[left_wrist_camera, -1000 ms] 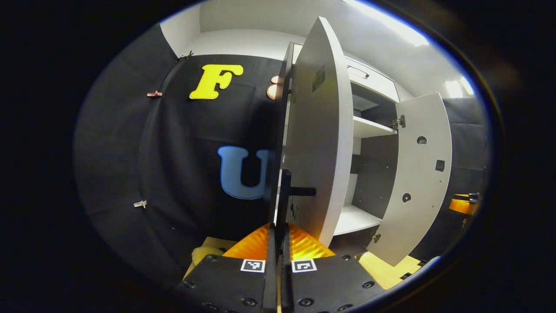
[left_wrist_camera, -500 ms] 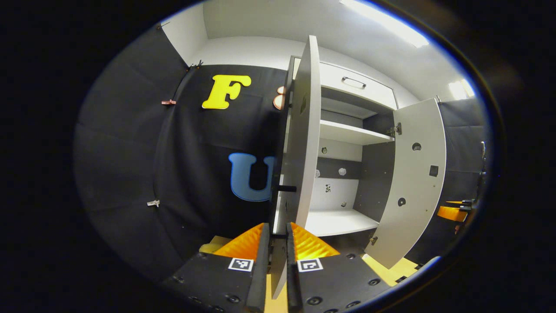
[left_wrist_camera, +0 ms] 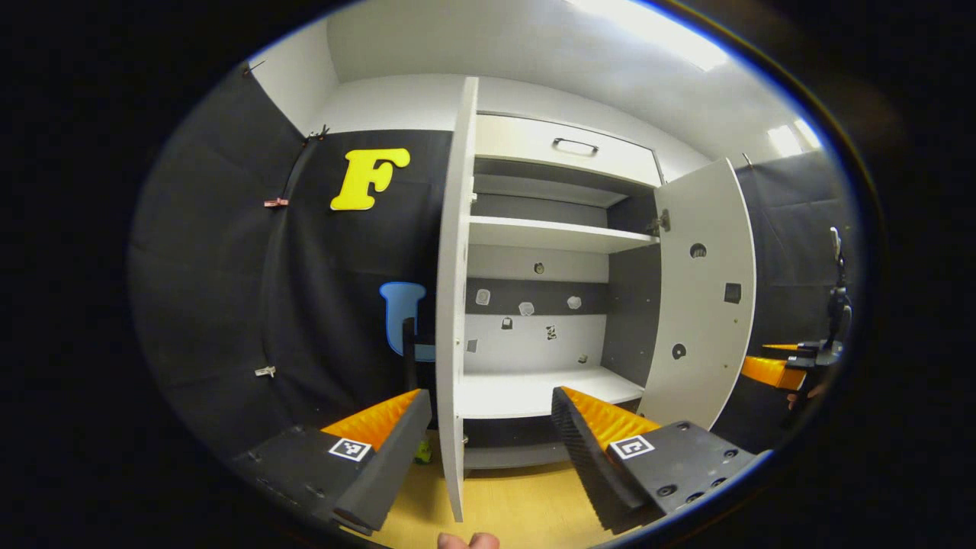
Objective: Open the right door of the double-door shoe cabinet with the right hand, and open the left door with the left hand.
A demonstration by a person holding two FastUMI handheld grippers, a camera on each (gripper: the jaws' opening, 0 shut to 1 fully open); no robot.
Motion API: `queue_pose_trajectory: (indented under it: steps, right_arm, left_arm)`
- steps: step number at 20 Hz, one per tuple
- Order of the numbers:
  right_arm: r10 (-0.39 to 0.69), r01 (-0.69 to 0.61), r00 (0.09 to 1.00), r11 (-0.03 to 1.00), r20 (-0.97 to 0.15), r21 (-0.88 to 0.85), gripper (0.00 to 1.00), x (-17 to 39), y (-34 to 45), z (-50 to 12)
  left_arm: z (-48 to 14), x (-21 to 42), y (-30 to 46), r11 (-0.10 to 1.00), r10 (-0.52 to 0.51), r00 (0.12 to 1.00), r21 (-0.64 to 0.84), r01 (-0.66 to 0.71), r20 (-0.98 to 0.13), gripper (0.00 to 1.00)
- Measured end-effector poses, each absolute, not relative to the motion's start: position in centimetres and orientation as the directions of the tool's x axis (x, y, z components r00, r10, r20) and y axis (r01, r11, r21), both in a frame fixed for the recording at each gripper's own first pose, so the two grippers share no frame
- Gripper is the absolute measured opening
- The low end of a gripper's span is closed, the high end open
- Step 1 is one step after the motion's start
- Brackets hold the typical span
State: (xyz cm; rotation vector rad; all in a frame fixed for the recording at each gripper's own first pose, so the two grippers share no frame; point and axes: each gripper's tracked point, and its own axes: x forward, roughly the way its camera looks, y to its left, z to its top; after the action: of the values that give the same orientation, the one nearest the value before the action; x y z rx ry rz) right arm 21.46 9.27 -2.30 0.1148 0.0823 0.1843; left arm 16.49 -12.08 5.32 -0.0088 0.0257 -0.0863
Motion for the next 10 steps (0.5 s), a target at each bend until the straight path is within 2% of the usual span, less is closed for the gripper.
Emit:
queue_pose_trajectory:
  steps: [10]
  right_arm:
    - [0.187, -0.176, 0.980, 0.973, -0.066, 0.150, 0.99, 21.4, 9.5, -2.1]
  left_arm:
    - [5.7, 17.0, -19.2, 0.992, -0.129, 0.992, -0.002, 0.129, -0.010, 0.96]
